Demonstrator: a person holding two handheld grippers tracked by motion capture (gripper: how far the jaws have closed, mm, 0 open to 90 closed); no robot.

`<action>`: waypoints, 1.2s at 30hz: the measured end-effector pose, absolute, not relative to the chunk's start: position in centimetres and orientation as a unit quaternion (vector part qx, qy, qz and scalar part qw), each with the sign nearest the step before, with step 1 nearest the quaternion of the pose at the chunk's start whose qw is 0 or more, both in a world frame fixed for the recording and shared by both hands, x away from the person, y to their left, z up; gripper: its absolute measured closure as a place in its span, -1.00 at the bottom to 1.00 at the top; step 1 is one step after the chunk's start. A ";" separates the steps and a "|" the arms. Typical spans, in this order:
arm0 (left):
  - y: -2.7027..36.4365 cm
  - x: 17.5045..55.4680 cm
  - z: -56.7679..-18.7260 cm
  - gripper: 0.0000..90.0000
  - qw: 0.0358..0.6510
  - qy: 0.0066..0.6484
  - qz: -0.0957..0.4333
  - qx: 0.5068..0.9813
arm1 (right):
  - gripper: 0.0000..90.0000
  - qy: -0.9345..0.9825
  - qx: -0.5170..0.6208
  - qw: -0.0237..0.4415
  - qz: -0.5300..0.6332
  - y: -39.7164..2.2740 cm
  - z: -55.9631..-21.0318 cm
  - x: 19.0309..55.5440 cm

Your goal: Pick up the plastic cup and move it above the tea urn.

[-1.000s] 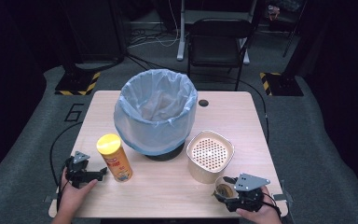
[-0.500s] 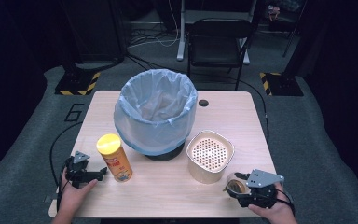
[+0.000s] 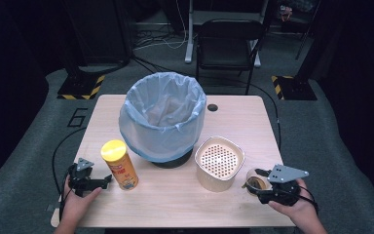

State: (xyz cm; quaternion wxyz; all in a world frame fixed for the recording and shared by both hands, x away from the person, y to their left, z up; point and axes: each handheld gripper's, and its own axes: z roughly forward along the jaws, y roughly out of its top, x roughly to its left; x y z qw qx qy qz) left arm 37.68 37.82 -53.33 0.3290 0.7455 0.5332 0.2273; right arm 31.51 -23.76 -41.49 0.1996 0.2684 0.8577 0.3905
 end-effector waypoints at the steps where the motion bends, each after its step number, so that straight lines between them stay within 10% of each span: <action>1: 37.8 37.7 -53.3 -0.99 0.329 0.533 0.227 0.746 | -0.19 0.858 0.266 0.199 0.392 -23.9 -41.4 31.6; 36: 37.8 37.7 -53.3 -0.99 0.329 0.533 0.227 0.745 | -0.22 0.844 0.289 0.235 0.386 -26.0 -38.6 38.2</action>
